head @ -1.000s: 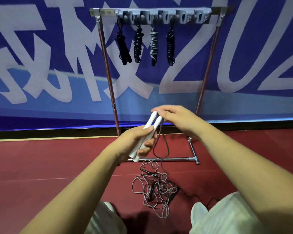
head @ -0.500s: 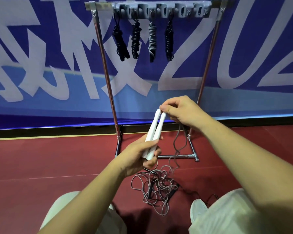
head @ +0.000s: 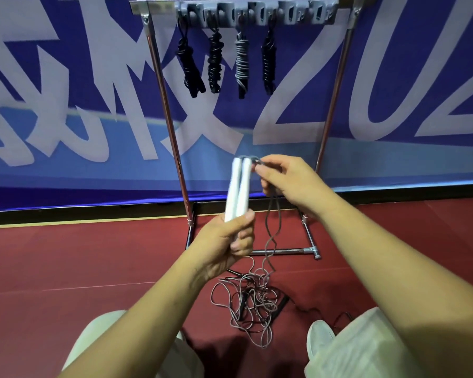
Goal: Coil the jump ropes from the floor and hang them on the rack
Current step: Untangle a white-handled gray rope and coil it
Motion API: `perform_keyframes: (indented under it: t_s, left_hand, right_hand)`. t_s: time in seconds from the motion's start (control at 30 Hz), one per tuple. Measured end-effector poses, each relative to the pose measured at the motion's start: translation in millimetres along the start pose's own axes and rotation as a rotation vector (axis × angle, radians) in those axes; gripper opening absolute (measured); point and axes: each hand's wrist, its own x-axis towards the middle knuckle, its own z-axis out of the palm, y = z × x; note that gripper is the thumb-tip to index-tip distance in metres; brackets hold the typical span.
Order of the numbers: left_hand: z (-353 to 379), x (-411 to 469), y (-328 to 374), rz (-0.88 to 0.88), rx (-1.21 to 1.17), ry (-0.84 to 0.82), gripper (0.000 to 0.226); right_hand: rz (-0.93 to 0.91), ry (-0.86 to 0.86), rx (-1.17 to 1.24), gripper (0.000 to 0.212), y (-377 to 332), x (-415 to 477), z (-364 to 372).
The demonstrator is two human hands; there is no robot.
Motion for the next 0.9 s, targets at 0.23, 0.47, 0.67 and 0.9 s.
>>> perform_keyframes:
  t_s: [0.23, 0.47, 0.67, 0.9]
  left_hand:
    - [-5.6, 13.9, 23.8, 0.231, -0.296, 0.261, 0.013]
    - [-21.5, 18.5, 21.5, 0.375, -0.479, 0.508, 0.021]
    - [-33.4, 17.0, 32.4, 0.368, -0.474, 0.583, 0.024]
    - [-27.1, 11.5, 42.7, 0.322, -0.527, 0.457, 0.028]
  right_hand:
    - [0.124, -0.152, -0.109, 0.018, 26.0, -23.2, 22.3]
    - [0.192, -0.252, -0.060, 0.021, 17.0, -33.7, 39.4]
    - [0.250, -0.292, -0.101, 0.020, 25.5, -45.2, 40.5]
    - [0.195, -0.189, -0.076, 0.012, 32.1, -52.7, 41.4]
